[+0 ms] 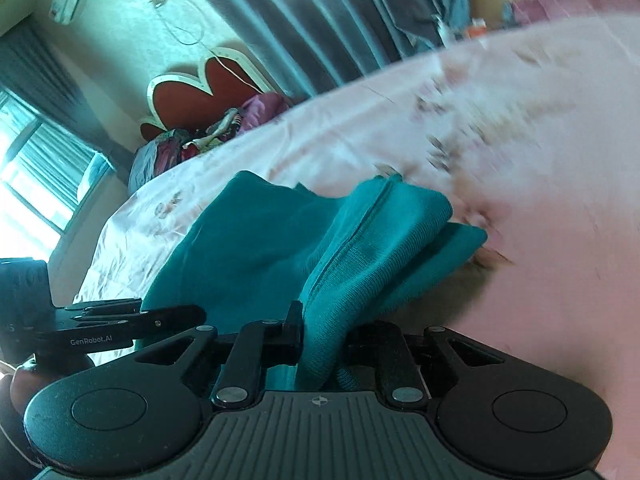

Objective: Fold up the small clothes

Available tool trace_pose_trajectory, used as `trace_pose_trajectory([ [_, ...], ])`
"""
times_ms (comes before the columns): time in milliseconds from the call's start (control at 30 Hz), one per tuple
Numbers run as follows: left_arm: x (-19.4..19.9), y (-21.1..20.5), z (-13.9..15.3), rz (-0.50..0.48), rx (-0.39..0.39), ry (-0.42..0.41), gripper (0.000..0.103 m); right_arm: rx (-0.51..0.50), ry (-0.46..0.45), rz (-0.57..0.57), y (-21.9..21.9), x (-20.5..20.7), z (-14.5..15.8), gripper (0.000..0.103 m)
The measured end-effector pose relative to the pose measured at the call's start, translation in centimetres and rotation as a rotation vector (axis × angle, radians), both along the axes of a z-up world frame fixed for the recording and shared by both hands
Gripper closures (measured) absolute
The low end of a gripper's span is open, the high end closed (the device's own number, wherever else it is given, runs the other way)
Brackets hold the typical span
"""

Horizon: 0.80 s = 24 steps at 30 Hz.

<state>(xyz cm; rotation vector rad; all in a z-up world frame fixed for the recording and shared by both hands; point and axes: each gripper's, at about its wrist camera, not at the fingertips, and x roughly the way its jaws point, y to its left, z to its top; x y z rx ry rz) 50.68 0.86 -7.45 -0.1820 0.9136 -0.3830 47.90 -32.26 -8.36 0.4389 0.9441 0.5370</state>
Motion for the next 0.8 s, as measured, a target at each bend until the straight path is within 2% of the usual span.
trace_pose_trajectory([
  [133,-1.2,3.8,1.7,-0.017,-0.006,-0.045,0.080,-0.009,-0.040,-0.007,4.2,-0.8,2.3,0.087],
  [300,-2.9,10.8,2.7,-0.012,-0.002,-0.062,0.080,-0.013,-0.057,0.005,11.5,-1.4,3.7,0.087],
  [567,-6.3,23.0,1.7,0.043,-0.006,-0.021,0.080,0.027,-0.021,0.050,23.8,-2.3,1.7,0.087],
  [800,-8.3,29.4,-0.5,0.053,-0.030,0.039,0.080,0.029,0.041,0.089,30.6,-3.0,-1.4,0.087],
])
